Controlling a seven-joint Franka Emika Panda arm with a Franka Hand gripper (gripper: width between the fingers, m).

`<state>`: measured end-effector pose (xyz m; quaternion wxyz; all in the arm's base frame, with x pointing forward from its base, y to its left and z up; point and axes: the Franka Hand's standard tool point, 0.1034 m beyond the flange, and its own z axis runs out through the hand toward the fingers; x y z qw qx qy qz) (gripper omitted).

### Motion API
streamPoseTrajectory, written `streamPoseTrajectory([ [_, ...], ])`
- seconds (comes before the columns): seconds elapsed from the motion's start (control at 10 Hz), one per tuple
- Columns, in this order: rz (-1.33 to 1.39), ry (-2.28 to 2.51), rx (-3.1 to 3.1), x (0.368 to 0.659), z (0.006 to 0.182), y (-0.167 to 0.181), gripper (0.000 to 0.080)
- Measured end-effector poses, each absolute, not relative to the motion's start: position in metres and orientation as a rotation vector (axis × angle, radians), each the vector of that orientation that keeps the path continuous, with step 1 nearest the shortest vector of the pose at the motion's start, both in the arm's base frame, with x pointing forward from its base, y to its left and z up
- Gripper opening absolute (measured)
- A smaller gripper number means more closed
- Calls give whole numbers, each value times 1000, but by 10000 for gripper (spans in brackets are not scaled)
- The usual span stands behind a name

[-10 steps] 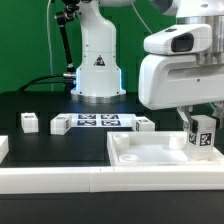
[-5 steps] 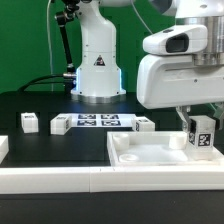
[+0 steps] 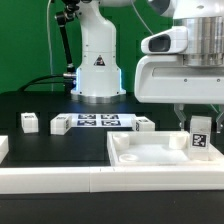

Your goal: Assemble square table

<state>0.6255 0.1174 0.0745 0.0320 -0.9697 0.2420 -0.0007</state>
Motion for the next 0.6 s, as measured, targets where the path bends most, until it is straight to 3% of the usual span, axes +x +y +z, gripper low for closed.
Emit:
streamPoseTrajectory([
  [0.6,21,1235,-2811,626,74,117,293],
])
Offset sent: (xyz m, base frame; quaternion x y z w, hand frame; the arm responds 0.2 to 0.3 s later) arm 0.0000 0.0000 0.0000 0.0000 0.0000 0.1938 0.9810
